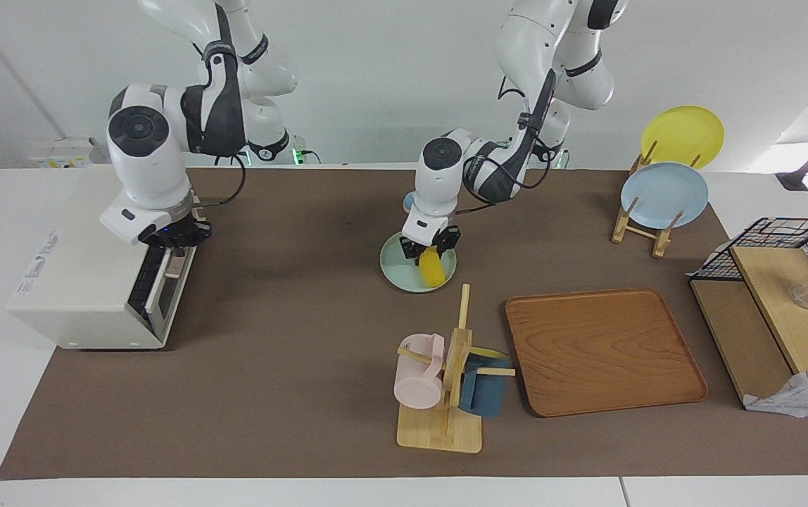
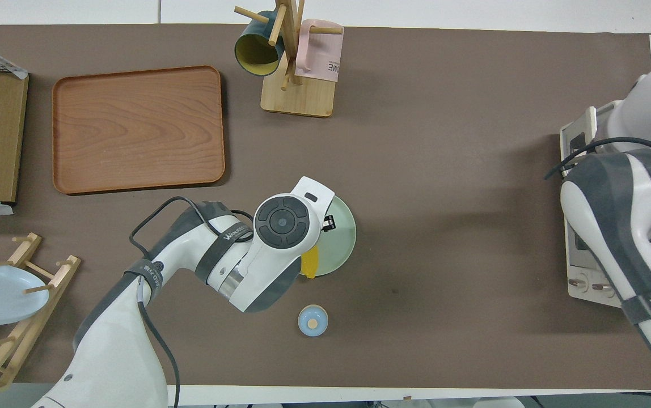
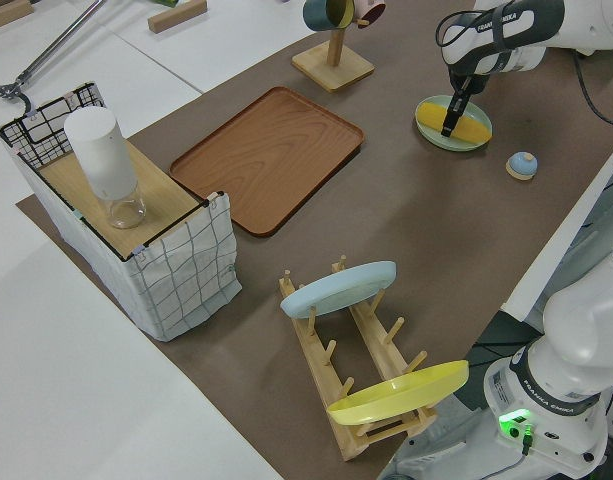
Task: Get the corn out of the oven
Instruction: 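Carry the corn cob onto the wooden tray with the left gripper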
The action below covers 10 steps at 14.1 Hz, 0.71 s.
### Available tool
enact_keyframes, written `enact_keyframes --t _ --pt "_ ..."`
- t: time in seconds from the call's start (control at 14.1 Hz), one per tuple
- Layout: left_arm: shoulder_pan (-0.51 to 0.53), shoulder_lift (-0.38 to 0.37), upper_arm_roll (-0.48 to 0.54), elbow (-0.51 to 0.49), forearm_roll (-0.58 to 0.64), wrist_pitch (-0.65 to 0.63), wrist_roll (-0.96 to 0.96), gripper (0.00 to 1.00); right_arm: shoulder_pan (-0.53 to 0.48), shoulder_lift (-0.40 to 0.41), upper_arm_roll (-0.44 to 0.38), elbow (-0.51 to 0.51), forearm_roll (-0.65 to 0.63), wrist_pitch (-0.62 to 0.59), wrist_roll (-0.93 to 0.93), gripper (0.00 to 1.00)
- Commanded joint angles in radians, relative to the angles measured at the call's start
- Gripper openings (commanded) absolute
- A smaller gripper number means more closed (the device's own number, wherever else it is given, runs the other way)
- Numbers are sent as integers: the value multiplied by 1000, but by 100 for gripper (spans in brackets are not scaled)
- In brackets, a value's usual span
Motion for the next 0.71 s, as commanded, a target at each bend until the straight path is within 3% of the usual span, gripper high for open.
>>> enact_keyframes --t 0.0,0.07,0.14,0.21,0.28,0.5,0.64 --pt "56 -9 8 83 4 -118 64 0 -37 -24 10 -20 -18 -25 -60 7" --pt "91 -24 11 71 4 -122 114 0 -46 -43 10 -8 4 -37 -74 11" --pt "154 -24 12 65 4 -120 222 0 -38 -72 10 41 93 -83 -67 29" --pt "214 -20 12 67 6 -116 313 0 -38 -83 10 108 181 -144 -56 55" --pt "292 -12 12 73 6 -102 394 0 -46 -84 8 182 239 -199 -49 100" --pt "457 23 9 74 6 1 567 0 -58 -80 -4 357 280 -336 -47 100" --pt "472 71 11 123 6 13 576 0 -64 -72 -5 395 278 -391 -39 100"
